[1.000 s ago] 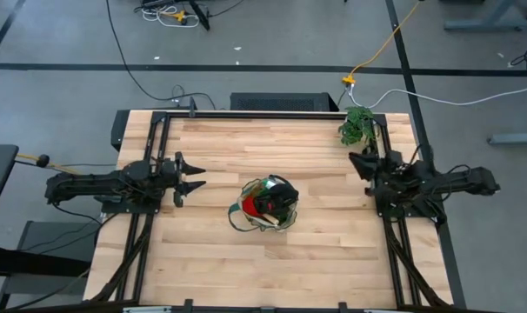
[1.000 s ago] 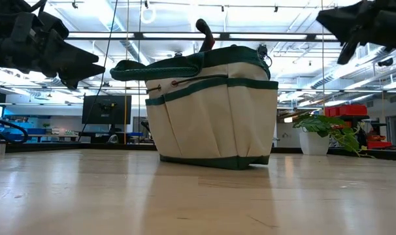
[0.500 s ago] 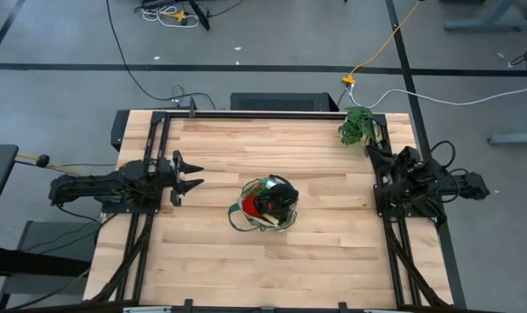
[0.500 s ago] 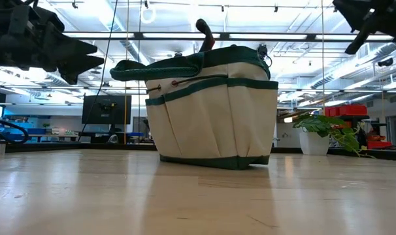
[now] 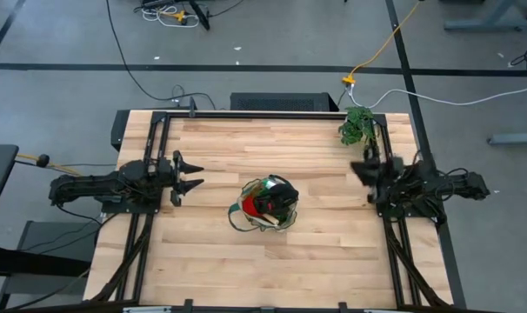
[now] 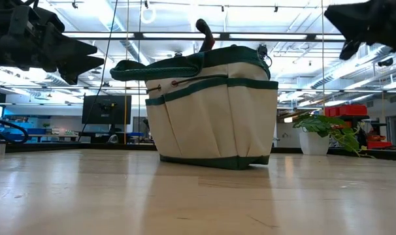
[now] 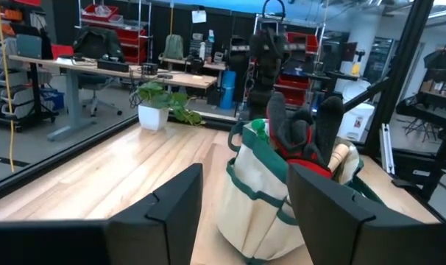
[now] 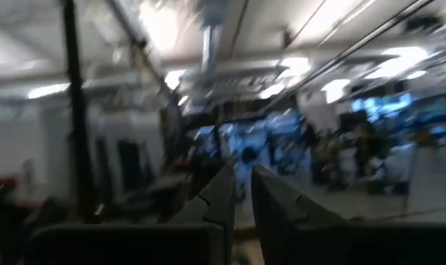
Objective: Pick & Place Garden tools in Gardening bag
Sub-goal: Return to Home Position
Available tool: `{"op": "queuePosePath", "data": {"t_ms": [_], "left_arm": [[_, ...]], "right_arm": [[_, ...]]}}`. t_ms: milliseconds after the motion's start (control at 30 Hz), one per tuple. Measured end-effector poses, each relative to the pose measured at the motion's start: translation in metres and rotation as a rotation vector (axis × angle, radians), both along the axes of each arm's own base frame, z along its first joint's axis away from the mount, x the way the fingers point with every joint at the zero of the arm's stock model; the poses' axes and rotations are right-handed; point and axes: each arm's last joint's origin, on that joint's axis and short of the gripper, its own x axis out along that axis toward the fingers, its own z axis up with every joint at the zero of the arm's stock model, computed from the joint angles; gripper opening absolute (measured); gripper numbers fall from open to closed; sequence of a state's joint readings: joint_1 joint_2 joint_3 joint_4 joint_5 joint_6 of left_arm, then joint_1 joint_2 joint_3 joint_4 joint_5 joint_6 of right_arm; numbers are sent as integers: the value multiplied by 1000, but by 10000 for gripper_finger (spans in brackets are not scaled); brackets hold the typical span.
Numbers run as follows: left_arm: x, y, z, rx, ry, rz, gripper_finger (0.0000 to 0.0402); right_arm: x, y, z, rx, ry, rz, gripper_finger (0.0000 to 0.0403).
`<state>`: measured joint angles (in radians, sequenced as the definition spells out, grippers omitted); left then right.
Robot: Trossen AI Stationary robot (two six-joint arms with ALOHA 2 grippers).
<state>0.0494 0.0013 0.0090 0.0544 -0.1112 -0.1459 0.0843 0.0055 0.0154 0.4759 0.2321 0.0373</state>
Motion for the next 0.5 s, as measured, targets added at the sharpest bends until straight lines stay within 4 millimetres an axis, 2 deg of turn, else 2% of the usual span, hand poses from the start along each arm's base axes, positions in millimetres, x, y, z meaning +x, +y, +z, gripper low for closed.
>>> {"op": "queuePosePath", "data": {"t_ms": [100,233,500], "left_arm": [[0,0,0,0,0,0,204],[0,0,0,0,0,0,204],[0,0,-1,-1,6,0,204]], "right_arm": [[5,4,-11,-45,118,111,50],[10,6,-26,-71,285,177,50],[12,4,-41,-52,446,111,50]]}}
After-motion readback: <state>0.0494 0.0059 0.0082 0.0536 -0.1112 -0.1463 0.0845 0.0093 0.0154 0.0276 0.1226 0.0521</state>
